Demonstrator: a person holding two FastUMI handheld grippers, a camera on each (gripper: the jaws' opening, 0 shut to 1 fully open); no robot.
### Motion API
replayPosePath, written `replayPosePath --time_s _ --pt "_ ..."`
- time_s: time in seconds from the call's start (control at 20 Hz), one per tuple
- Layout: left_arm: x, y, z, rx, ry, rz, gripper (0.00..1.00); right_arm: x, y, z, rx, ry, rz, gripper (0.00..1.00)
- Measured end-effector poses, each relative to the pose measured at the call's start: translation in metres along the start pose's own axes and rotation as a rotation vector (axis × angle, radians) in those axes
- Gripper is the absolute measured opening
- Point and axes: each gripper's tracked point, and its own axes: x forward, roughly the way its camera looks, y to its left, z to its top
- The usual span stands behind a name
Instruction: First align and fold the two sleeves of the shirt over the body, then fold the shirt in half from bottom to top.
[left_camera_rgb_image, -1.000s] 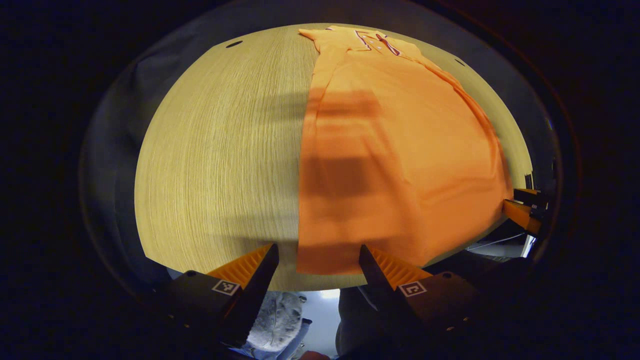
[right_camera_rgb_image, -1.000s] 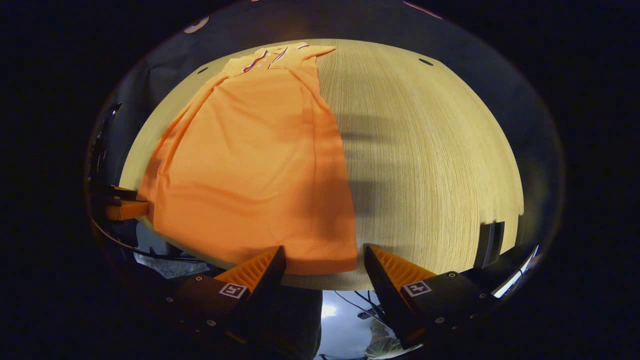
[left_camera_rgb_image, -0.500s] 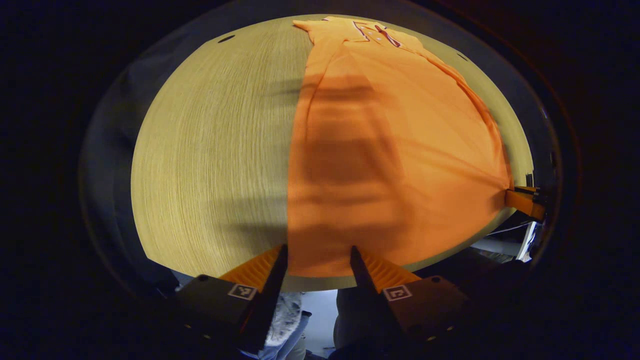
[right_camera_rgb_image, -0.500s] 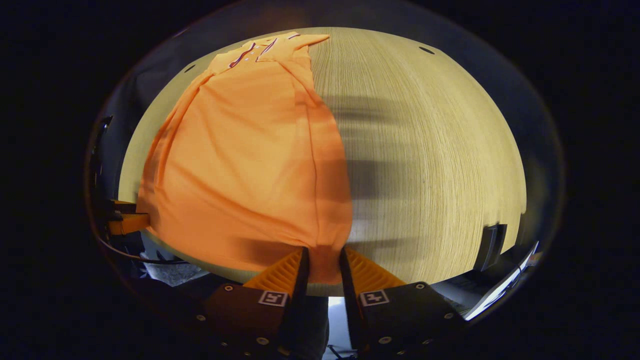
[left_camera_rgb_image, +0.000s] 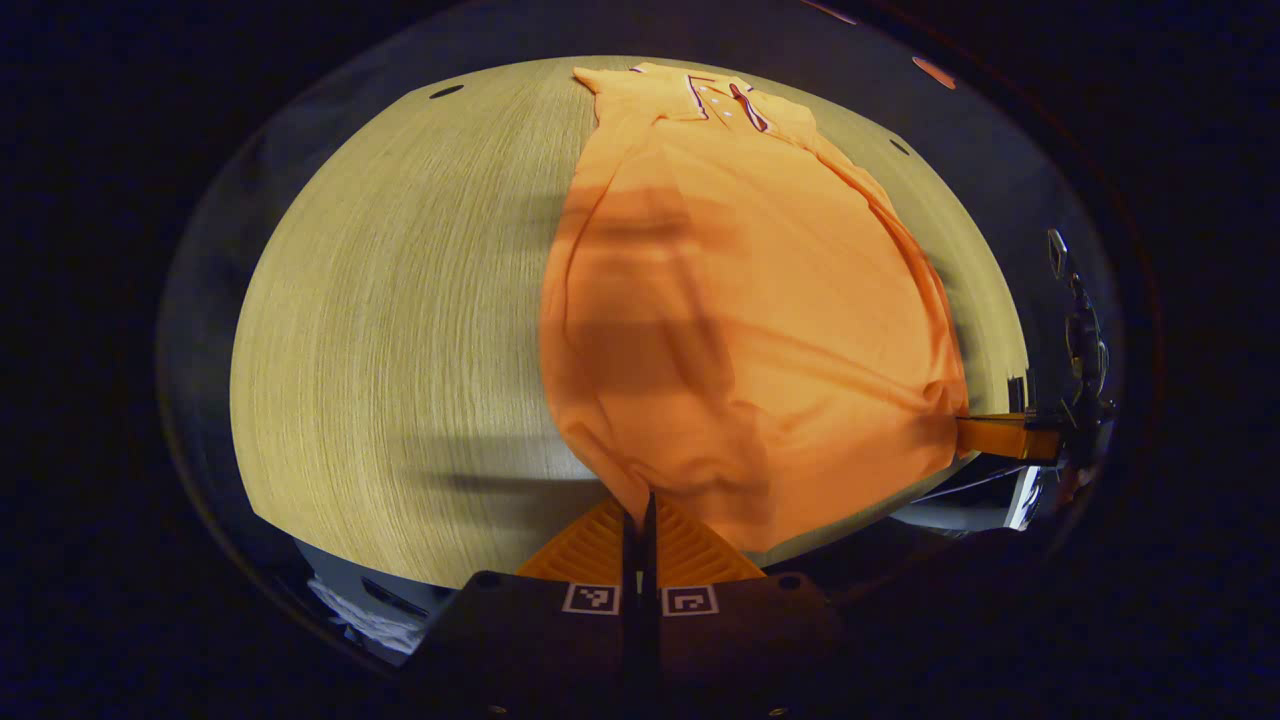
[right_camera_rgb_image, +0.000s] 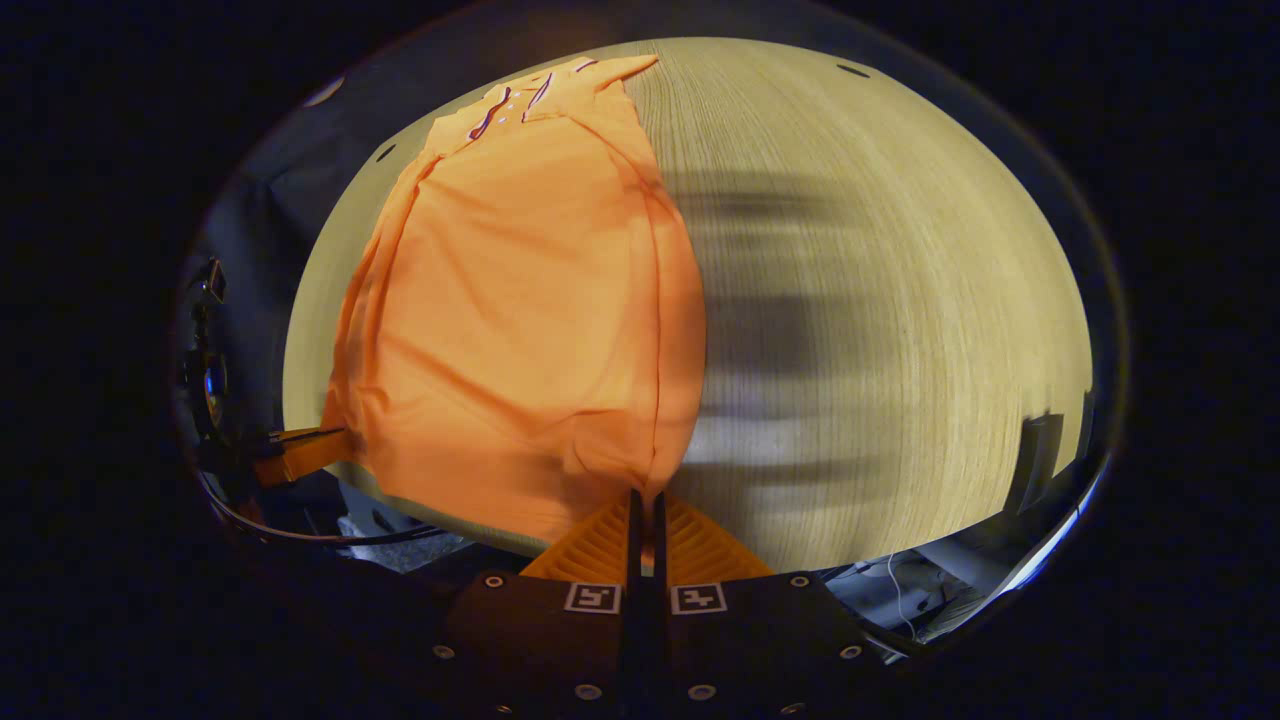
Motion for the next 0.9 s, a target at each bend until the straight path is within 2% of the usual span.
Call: replayPosePath --time_s 0.25,0.55,0.7,0.9 --pt "-0.024 0.008 0.03 -0.048 -0.083 -0.031 0.01 -0.019 0.008 0.031 0.026 -0.082 0.018 0.04" --pt "-0.043 0.005 0.058 0.035 -0.152 -0.061 0.01 -0.041 0.021 0.064 0.037 -0.18 0.01 0.04" --pt "-0.057 -0.002 0.08 0.08 -0.182 -0.101 0.01 -0.06 0.026 0.08 0.056 -0.222 0.015 0.04" --pt "-0.073 -0.005 0.123 0.074 -0.213 -0.142 0.01 -0.08 0.03 0.117 0.054 -0.287 0.018 0.04"
